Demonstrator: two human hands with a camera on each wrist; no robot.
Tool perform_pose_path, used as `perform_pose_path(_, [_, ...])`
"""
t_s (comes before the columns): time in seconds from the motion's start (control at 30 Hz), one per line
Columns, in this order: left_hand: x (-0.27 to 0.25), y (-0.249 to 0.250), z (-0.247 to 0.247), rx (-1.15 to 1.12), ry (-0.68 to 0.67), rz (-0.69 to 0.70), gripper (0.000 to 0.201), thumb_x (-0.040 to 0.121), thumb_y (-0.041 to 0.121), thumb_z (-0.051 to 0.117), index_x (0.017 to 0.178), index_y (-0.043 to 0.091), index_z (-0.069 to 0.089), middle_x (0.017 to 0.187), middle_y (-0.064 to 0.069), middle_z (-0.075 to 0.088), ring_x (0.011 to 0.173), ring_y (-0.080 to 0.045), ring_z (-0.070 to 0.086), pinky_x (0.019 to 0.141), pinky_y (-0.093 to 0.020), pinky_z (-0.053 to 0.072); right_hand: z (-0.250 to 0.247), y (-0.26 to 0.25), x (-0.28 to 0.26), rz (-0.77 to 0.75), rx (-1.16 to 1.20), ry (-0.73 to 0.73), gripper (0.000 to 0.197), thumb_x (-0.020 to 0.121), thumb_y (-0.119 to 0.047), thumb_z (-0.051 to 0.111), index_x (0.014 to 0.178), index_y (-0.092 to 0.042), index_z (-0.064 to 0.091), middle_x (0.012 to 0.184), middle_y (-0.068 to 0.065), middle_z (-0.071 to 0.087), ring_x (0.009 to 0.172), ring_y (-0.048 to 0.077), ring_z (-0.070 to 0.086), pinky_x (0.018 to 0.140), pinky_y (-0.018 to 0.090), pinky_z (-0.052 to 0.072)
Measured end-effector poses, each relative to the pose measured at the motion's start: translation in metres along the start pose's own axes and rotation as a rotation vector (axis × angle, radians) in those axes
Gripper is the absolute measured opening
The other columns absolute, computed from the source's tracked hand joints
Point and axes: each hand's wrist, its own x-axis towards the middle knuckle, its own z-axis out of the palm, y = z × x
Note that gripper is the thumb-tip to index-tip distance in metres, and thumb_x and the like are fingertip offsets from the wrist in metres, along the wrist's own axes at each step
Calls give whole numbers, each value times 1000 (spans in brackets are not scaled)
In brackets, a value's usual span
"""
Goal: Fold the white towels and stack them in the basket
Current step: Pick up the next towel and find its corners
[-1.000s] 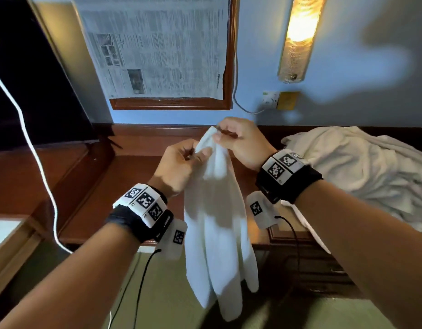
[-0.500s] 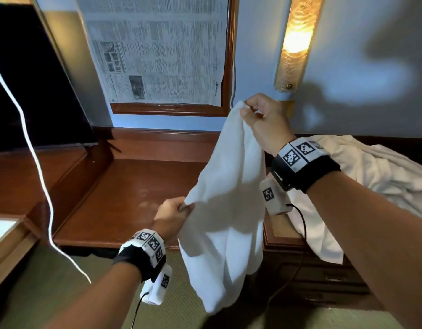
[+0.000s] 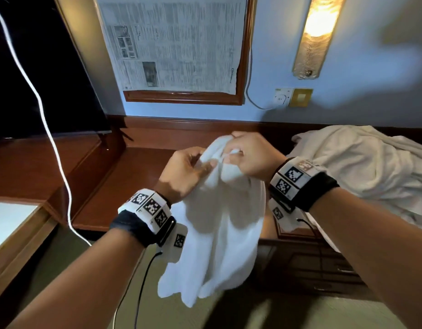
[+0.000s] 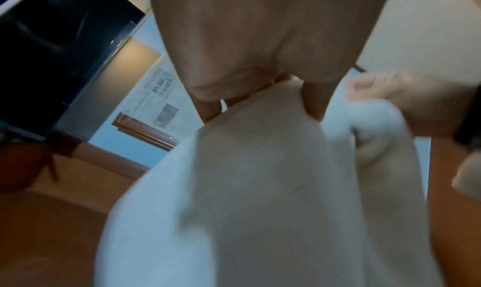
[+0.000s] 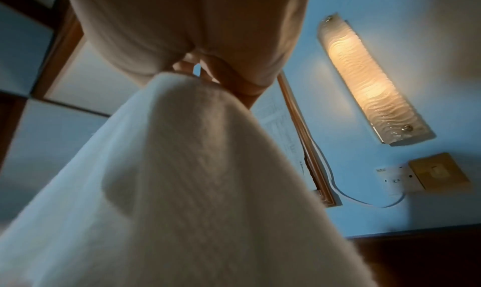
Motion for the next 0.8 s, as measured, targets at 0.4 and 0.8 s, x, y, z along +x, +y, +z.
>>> perform_pose_path(0.4, [-69,-132,-65,279,19,-324,16,86,42,71,76,30,68,67,13,68,66,-11,64,62,-29,48,-42,-8,50,223,111,411,14,85,-10,73,88,-23,69,66,-38,61,64,-18,55,65,3,35])
perform_pose_path(0.8, [-46,-117,-170,-57,628,-320,25,93,22,71,74,9,61,69,-3,58,58,-11,54,53,-21,44,41,47,-38,777,-54,-45,10,96,-21,61,87,-18,60,73,-3,55,70,18,53,61,15,42])
